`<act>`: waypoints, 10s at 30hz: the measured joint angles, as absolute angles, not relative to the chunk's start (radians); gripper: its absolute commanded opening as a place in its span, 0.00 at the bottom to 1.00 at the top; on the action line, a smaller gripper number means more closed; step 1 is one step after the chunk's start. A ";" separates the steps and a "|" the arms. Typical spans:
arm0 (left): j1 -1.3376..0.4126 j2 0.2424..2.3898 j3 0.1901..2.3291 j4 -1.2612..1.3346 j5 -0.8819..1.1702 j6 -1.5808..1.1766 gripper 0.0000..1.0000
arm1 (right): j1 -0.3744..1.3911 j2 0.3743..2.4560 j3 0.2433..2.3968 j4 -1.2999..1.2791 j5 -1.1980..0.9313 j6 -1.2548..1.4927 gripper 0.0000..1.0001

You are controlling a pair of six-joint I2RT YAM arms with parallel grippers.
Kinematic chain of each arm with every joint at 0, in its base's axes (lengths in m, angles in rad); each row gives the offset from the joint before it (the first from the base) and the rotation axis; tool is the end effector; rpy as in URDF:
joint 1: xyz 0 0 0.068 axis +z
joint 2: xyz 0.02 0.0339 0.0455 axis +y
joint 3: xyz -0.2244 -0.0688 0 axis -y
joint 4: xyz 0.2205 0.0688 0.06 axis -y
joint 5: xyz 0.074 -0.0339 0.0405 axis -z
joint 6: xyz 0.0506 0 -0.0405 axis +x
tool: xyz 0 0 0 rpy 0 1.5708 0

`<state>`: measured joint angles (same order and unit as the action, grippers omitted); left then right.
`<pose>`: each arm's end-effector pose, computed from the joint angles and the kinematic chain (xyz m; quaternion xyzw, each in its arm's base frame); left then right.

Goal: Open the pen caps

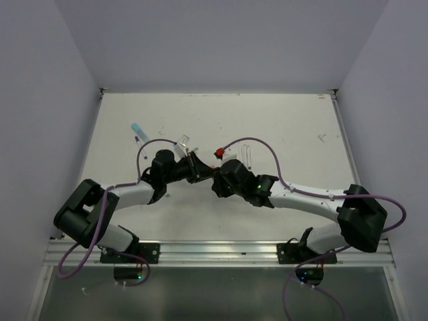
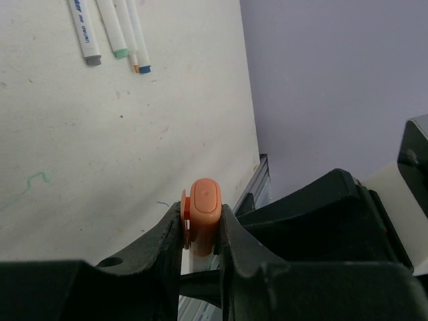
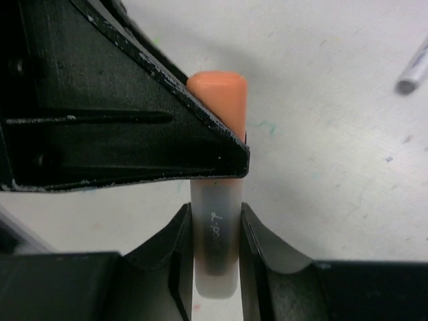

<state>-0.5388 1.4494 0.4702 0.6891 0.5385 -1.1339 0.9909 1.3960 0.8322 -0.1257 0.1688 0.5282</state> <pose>0.2254 -0.1650 0.1531 -0.0747 0.7856 -0.5704 0.2277 0.1687 0.2421 0.1886 -0.1717 0.8855 0.2374 0.3607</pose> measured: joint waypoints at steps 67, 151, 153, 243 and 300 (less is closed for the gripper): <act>-0.303 1.611 0.625 0.199 0.381 -0.653 0.34 | 0.456 1.547 0.781 -0.223 0.138 0.444 0.12; 0.059 2.259 1.810 -0.519 -0.274 -0.567 0.64 | 0.465 1.165 0.825 -0.477 -0.079 0.398 0.64; 0.059 2.273 1.812 -0.519 -0.276 -0.567 0.64 | 0.465 1.166 0.825 -0.477 -0.079 0.398 0.64; -0.381 1.168 0.616 0.142 0.328 -0.824 0.00 | 0.982 1.589 0.932 0.205 0.017 0.685 0.45; -0.314 1.056 0.291 0.772 0.776 -0.940 0.58 | 0.883 1.335 0.665 0.377 -0.340 0.781 0.00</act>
<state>-0.3141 1.0561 0.2909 0.7719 0.7761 -0.9401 0.8829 1.3346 0.6651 0.3775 -0.3397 0.7815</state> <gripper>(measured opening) 0.602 0.194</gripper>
